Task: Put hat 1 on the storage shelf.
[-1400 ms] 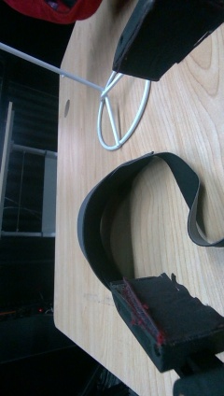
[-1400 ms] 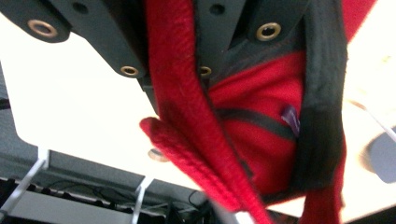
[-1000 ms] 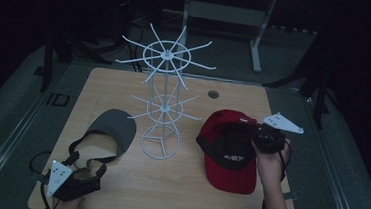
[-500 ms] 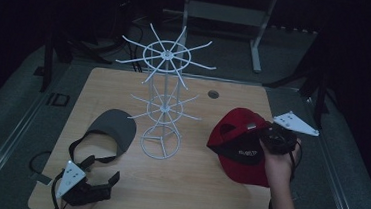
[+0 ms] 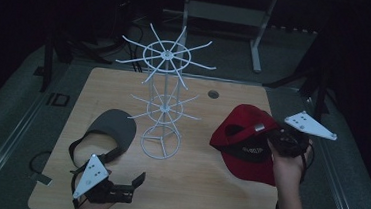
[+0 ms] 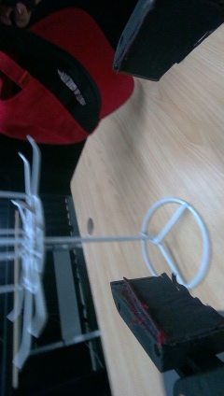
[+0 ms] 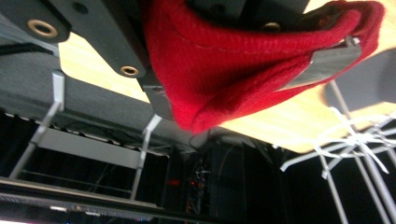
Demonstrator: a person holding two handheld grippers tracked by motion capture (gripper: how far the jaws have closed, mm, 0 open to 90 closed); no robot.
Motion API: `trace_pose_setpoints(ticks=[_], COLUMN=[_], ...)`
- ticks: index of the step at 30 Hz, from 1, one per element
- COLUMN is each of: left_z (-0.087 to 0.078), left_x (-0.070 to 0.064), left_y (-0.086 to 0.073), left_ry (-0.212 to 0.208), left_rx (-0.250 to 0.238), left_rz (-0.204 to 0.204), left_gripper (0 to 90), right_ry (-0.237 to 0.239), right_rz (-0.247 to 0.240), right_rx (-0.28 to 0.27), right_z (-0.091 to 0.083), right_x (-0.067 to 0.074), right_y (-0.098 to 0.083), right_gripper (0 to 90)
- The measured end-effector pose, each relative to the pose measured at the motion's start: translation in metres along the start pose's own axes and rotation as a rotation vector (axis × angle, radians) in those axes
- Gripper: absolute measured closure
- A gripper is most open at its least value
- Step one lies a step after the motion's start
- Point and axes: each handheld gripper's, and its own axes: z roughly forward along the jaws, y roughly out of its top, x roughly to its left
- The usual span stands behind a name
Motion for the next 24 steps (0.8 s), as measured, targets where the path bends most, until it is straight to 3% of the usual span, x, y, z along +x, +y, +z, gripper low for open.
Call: trace_pose_setpoints(ticks=[5,13,16,24], left_z=[0.011,0.034,0.048,0.077], left_x=[-0.011,-0.027,-0.034,-0.043], left_y=[0.022,0.042,0.053,0.061], left_ry=[-0.046,-0.130,-0.158,-0.188], left_rx=[-0.008,0.004,0.024,0.040], left_rz=[0.043,0.069,0.113,0.123], left_gripper=[1.0,1.5,1.5,1.5], right_ry=[0.028,0.058,0.066,0.100], right_rz=[-0.009,-0.025,-0.031,-0.023], right_rx=[-0.034,-0.063,-0.070,-0.078], right_z=[-0.011,-0.025,-0.028,-0.030], right_x=[0.008,0.018,0.021,0.028], right_y=[0.010,0.025,0.028,0.030], right_gripper=[89.0,89.0,89.0,89.0])
